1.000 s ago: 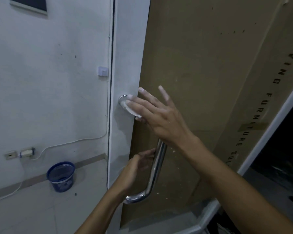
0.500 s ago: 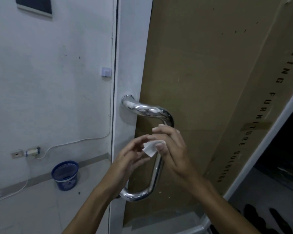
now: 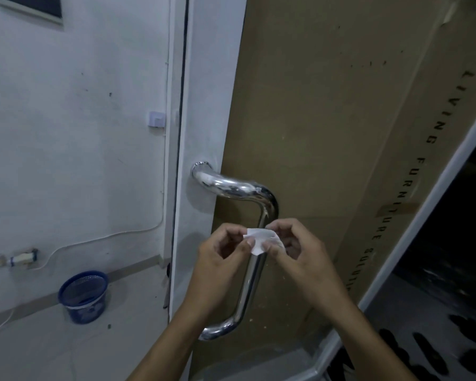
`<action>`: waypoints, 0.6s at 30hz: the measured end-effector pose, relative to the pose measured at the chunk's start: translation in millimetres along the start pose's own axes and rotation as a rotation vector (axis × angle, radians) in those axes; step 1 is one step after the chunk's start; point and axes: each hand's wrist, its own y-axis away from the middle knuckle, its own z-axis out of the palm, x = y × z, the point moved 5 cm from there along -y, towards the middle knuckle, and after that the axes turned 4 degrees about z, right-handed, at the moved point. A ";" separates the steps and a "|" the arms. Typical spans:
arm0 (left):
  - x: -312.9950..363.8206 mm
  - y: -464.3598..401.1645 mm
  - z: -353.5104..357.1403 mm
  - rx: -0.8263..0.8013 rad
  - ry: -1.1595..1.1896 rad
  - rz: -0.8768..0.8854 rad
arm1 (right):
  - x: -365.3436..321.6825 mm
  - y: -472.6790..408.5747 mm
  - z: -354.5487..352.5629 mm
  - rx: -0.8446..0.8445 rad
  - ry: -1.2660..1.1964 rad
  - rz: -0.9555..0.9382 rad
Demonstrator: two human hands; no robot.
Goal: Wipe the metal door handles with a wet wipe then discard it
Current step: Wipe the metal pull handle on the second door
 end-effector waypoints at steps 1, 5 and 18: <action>1.6 -1.8 -1.4 0.021 0.010 0.004 | -2.9 -2.1 -3.4 0.026 -0.017 -0.010; 7.6 -6.9 -5.3 0.085 0.032 0.004 | -15.8 -8.4 -13.9 0.121 -0.134 -0.071; 40.2 -19.1 -22.6 0.413 -0.123 0.156 | -78.3 -57.1 7.3 0.243 0.289 -0.477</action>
